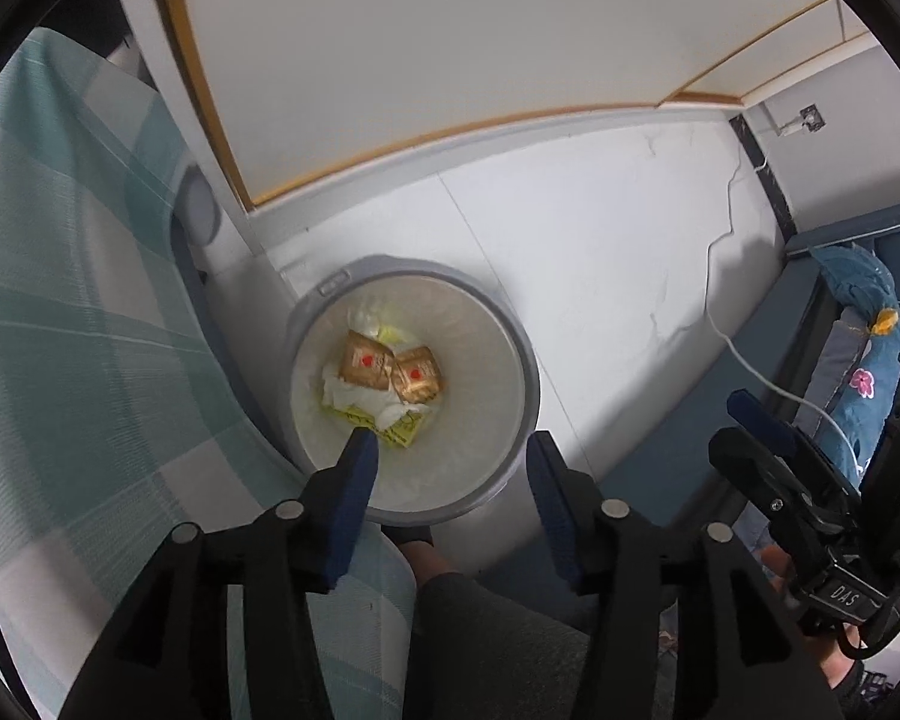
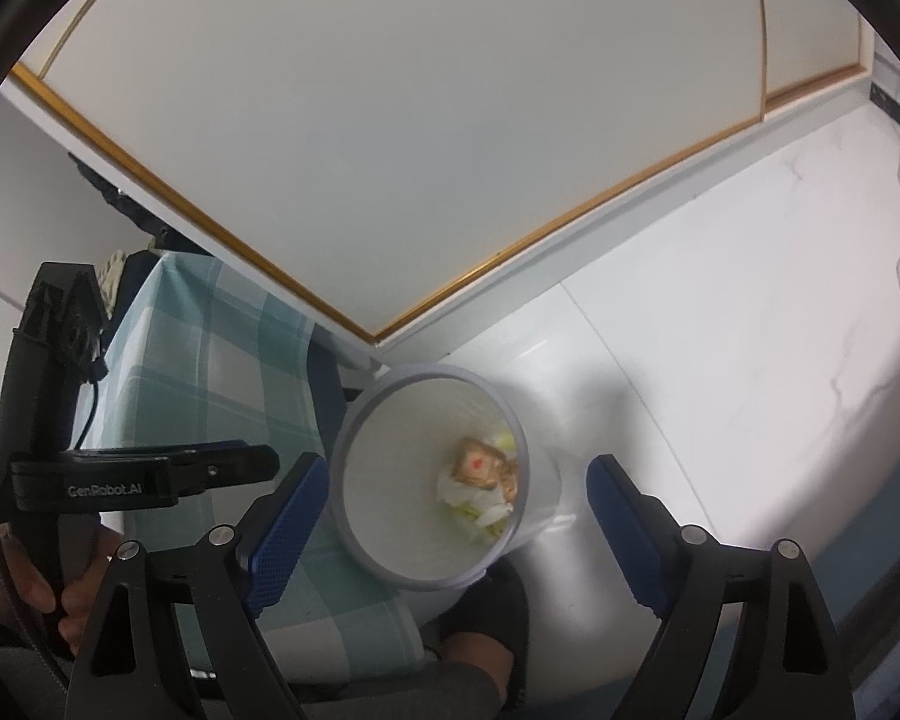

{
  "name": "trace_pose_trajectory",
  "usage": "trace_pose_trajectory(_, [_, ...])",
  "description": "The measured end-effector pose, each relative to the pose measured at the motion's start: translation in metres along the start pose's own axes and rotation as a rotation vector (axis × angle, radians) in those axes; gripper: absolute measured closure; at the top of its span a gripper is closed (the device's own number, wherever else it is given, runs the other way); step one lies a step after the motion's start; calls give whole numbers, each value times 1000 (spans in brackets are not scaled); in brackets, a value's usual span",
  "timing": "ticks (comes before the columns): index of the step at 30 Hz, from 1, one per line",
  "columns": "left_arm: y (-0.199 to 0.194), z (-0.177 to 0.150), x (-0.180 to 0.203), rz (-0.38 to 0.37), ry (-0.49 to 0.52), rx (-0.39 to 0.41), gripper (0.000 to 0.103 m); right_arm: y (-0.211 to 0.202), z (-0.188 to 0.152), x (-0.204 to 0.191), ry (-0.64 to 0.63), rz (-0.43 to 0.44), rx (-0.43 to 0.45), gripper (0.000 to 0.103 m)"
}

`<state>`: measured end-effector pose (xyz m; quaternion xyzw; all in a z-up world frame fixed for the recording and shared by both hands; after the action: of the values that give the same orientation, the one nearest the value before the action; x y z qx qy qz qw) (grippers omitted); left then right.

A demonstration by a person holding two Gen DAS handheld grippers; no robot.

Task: Collect trash
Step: 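Swing both open tools back over the table toward the remaining wrappers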

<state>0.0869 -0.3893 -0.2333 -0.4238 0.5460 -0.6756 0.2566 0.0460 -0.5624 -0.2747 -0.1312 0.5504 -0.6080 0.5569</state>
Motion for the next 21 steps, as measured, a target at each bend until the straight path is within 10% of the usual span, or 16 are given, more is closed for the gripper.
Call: trace_pose_trajectory(21, [-125,-16,-32,120,-27,416,35,-96,21,-102,-186,-71,199,6])
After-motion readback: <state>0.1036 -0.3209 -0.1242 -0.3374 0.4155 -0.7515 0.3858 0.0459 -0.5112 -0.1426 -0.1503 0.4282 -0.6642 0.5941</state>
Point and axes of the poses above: each gripper's, at about its wrist camera, not at the fingertips, and y roughly the way its jaws point, x to its right, z to its top, the point moved 8 cm from there along y, roughly the way its jaws point, and after that the axes turned 1 degree about -x, right-handed, at the moved point
